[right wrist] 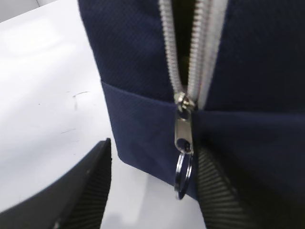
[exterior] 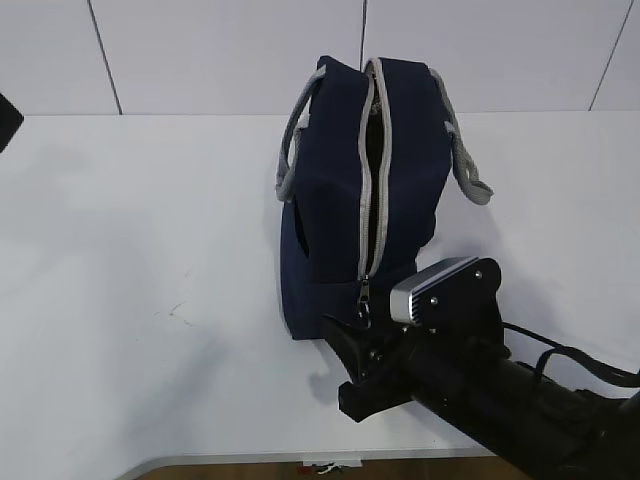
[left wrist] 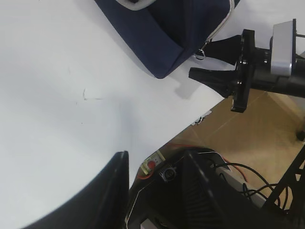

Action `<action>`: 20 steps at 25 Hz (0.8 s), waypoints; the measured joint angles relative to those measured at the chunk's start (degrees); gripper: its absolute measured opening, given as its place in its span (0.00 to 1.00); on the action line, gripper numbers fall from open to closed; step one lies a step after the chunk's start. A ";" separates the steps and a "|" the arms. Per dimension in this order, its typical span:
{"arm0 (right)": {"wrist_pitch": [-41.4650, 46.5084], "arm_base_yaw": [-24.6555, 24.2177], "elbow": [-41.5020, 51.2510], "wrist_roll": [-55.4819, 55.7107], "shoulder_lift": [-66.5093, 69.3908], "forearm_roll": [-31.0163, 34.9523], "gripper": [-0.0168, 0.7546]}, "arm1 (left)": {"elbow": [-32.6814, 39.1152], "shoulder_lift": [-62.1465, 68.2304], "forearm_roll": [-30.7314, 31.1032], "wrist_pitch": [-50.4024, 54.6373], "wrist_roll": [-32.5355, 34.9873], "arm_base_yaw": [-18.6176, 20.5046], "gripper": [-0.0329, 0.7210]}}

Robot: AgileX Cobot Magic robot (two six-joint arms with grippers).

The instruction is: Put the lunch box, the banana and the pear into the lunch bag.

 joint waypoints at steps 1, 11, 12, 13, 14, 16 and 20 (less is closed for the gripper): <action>0.00 0.00 0.00 0.00 0.00 0.25 0.60 | 0.00 0.00 0.00 0.00 0.00 0.00 0.43; 1.08 0.00 0.00 0.00 0.00 0.85 0.49 | 0.00 0.00 -0.62 0.00 0.00 0.00 0.43; 1.17 0.00 0.00 0.00 0.00 0.88 0.47 | 0.00 0.00 -0.62 0.00 0.00 0.00 0.43; 1.21 0.00 0.00 0.00 0.00 0.88 0.44 | 0.00 0.00 -0.62 0.00 0.00 0.00 0.43; 1.30 0.00 0.00 0.00 0.00 0.88 0.43 | 0.00 0.00 -0.62 0.00 0.00 0.00 0.43; 1.65 0.00 0.00 0.00 0.00 0.98 0.42 | 0.00 0.00 -0.62 0.00 0.00 0.00 0.43; 1.78 0.00 0.00 0.00 0.00 0.98 0.41 | 0.00 0.00 -0.74 0.00 0.00 0.00 0.43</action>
